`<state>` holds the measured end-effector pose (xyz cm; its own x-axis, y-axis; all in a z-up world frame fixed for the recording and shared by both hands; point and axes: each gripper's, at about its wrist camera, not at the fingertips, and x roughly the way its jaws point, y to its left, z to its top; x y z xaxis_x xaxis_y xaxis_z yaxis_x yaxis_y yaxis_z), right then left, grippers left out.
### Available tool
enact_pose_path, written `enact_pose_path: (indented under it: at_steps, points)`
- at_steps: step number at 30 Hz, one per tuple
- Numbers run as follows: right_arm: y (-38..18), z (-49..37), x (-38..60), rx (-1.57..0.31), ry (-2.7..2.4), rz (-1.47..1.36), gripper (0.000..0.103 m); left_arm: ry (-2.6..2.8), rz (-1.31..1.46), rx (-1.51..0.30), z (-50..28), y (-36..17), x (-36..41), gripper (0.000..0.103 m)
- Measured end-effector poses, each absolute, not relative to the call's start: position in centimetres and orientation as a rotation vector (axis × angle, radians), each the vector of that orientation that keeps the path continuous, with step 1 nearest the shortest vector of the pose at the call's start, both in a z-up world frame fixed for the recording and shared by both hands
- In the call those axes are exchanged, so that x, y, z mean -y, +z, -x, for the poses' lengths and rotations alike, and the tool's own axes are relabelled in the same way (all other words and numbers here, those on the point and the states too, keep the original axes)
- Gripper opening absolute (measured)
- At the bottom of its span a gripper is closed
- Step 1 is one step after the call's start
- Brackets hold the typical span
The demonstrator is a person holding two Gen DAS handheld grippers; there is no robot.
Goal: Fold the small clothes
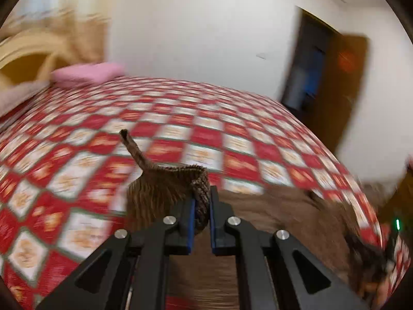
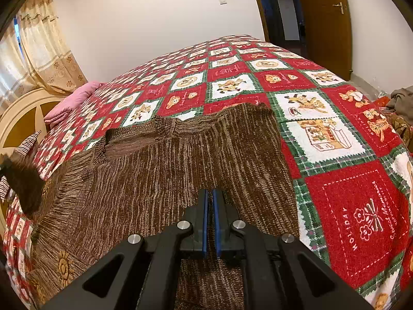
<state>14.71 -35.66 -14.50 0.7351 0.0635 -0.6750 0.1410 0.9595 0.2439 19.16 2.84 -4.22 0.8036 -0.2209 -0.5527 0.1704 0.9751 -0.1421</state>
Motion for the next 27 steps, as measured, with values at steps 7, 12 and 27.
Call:
enact_pose_path:
  at_steps: [7, 12, 27]
  points:
    - [-14.5, -14.7, 35.6, -0.745, -0.043, -0.290, 0.004, -0.367, -0.114, -0.763, -17.7, -10.3, 7.7, 0.010]
    - [-14.5, -14.7, 35.8, -0.743, -0.035, -0.301, 0.004, -0.412, -0.110, -0.799, -15.3, -10.7, 5.9, 0.044]
    - [-11.0, -14.8, 31.8, -0.706, 0.042, -0.348, 0.008, -0.063, 0.121, -0.790, -15.0, -14.0, -6.1, 0.063]
